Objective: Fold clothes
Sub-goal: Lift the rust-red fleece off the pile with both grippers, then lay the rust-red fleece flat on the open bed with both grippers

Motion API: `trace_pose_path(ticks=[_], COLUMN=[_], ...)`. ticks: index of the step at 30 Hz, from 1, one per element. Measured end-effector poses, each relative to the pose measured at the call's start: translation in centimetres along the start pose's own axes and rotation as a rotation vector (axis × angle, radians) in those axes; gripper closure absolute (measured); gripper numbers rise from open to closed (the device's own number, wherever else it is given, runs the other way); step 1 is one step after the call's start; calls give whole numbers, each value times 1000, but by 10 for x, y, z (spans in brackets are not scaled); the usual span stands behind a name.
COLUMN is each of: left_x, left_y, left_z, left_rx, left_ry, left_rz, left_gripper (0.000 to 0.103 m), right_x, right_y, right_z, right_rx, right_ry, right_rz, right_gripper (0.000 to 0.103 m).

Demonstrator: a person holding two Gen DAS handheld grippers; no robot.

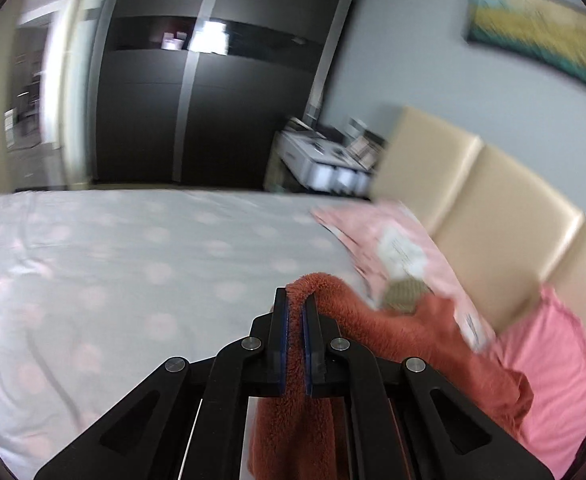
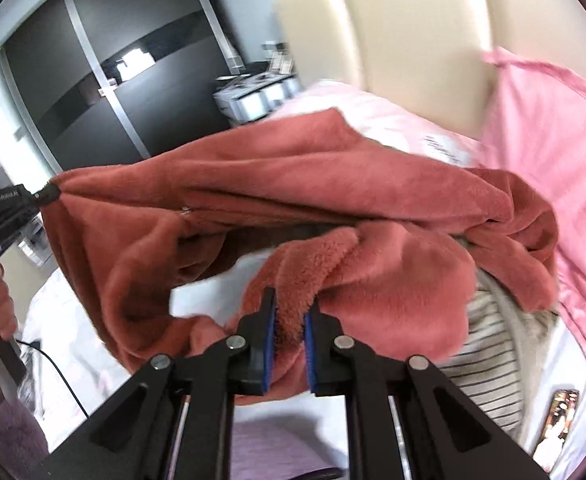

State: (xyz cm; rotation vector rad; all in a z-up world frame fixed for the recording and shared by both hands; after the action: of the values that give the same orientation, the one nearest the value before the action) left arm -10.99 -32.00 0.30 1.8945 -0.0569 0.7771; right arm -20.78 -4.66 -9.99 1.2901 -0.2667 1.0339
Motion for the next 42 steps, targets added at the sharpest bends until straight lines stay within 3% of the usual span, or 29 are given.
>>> trace_pose_path(ticks=[5,11,15,17,23,26,28,30,32,34,38,42], left_x=[84,185,217,207,156,133,126,125,126,131,146,146], left_y=[29,29,-13,-46,-147,-184,-197,-204,-205,-199,-176,-155], left_z=[116,261,331,359,397,403,401,395,389,382,369,381], left_rx=[53,150,184,205,230,260,264,226,180,130,75,49], left_ry=[191,466,595,618,601,547,526,535,536,514,452,457], left_rz=[-114,-199,-127,-38,239,358,397,410,411,394,349,338], left_gripper=[97,97,97,97,96,94,93,83,56,46,36,31], right_x=[-4,-24,-39,-50,-104,-125,-140,-147,-150,-144,-122,-106], right_y=[-4,-25,-56,-74,-126,-145,-158,-166,-172,-173,-162,-135], right_z=[83,201,271,291,284,256,237,224,215,212,208,202], right_rx=[112,246,326,354,379,330,296,272,256,260,279,271], right_ry=[104,242,304,294,202,161,142,148,158,196,265,311], right_rz=[28,88,118,142,306,391,450,493,529,556,550,516], right_gripper=[92,92,92,92,92,92,91,90,88,87,81,70])
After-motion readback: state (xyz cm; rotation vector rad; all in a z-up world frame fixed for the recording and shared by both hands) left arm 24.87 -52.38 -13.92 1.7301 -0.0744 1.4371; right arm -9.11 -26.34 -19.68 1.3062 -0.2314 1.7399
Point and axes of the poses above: each gripper's, at about its wrist camera, not at the fingertips, and x roughly against the way its jaws point, z to its left, y to its top, the point moved 9 cm from there along -x, roughly the way its jaws point, and after that the axes turned 2 degrees about -x, right-handed, at the moved point
